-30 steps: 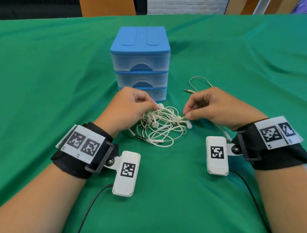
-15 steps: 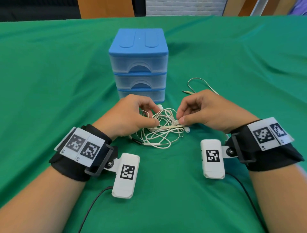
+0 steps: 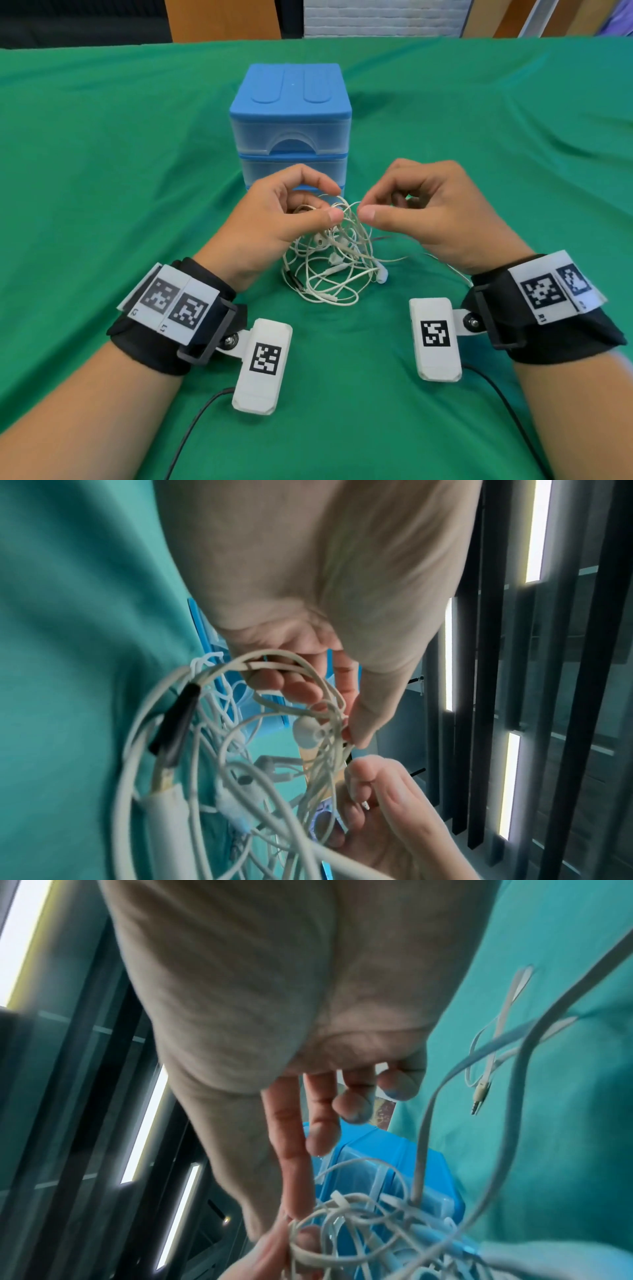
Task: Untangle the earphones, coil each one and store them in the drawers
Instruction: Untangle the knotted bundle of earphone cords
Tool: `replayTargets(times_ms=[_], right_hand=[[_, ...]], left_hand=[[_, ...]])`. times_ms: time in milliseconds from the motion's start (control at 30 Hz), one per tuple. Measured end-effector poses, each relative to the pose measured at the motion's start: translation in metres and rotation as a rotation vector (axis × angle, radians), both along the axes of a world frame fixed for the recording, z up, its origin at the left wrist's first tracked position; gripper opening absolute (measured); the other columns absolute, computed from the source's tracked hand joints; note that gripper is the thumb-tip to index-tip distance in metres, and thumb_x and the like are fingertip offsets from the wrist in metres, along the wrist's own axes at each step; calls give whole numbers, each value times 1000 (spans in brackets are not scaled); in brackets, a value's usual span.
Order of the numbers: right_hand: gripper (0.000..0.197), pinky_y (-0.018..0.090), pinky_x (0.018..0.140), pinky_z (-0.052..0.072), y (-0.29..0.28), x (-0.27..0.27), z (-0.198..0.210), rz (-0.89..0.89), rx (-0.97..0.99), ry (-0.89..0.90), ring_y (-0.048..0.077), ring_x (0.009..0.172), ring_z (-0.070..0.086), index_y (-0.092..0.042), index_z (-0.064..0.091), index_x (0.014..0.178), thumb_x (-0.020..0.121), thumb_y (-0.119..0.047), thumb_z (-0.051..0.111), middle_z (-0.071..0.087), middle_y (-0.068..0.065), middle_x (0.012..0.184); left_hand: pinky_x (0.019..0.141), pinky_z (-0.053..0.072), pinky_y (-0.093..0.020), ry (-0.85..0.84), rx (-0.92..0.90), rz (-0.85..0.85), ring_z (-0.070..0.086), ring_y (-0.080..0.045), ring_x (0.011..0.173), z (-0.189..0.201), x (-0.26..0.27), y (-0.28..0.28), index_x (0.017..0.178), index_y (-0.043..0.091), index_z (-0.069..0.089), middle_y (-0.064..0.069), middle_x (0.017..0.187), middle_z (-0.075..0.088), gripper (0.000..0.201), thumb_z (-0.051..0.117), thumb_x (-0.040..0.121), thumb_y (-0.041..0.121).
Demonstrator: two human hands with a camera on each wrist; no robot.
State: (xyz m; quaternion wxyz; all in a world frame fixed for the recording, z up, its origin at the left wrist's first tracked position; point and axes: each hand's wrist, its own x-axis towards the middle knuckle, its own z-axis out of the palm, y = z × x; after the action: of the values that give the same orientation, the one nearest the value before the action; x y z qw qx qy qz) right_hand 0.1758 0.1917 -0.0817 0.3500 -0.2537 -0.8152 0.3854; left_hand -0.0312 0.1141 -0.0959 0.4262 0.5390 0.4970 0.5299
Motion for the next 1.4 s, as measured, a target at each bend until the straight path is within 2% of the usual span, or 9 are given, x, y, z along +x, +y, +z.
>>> replayTargets(times_ms=[67,200,367,467,600,733,967,1200,1400], right_hand=[[10,22,60,33,-5,-4,1,63,-2,-78,16,63,41,-15,78,83,77,-19,85,54,-9,72],[9,27,59,33,-7,-10,-2,51,43,-170,30,64,43,-17,75,80,78,-18,85,51,-11,70],[9,24,66,38,-7,-7,0,72,-51,-83,14,66,45,-8,70,81,83,-14,76,57,-8,73],[11,19,69,36,-9,-7,5,83,-208,-14,3,69,47,-16,63,74,85,-20,65,56,-9,74],[11,32,71,27,-8,-3,10,-7,-337,20,5,75,41,-23,56,73,80,-31,60,49,-8,80],[11,34,69,25,-6,2,15,-1,-428,178,9,80,41,-23,54,72,83,-24,53,47,-3,86],[23,34,70,29,5,28,26,39,-552,611,12,83,46,-20,50,70,91,-20,40,53,-3,93],[27,34,70,33,11,41,29,-66,-548,867,13,84,48,-23,50,71,97,-31,47,58,-8,95],[21,34,72,33,16,51,29,-110,-601,1037,11,86,52,-25,56,81,97,-37,52,58,-11,100]], left_hand=[[72,46,-19,-18,19,-13,54,-20,76,0,2,0,104,9,66,-17,85,63,24,76,83,7],[74,47,-24,-17,59,-41,54,-24,79,-2,4,0,101,10,71,-16,86,64,17,74,85,8],[72,45,-28,42,94,-102,50,-23,77,-1,3,-1,101,12,72,-12,85,60,16,75,85,13],[67,41,-28,121,108,-87,48,-21,72,-1,3,0,91,6,69,-8,79,60,8,72,89,13],[61,39,-23,162,107,39,46,-14,68,-5,0,3,83,11,69,-1,72,59,12,70,93,18],[53,38,-24,148,89,207,43,-14,60,-12,-10,9,83,11,68,-7,71,56,14,69,95,18],[49,37,-18,63,23,339,43,-2,51,-18,-22,14,79,13,66,13,56,55,16,68,95,15],[49,33,-21,63,3,367,40,-5,50,-18,-22,14,79,14,67,10,58,55,15,69,94,17],[47,35,-16,38,-8,385,42,-5,46,-19,-23,13,81,11,67,7,56,56,13,69,94,12]])
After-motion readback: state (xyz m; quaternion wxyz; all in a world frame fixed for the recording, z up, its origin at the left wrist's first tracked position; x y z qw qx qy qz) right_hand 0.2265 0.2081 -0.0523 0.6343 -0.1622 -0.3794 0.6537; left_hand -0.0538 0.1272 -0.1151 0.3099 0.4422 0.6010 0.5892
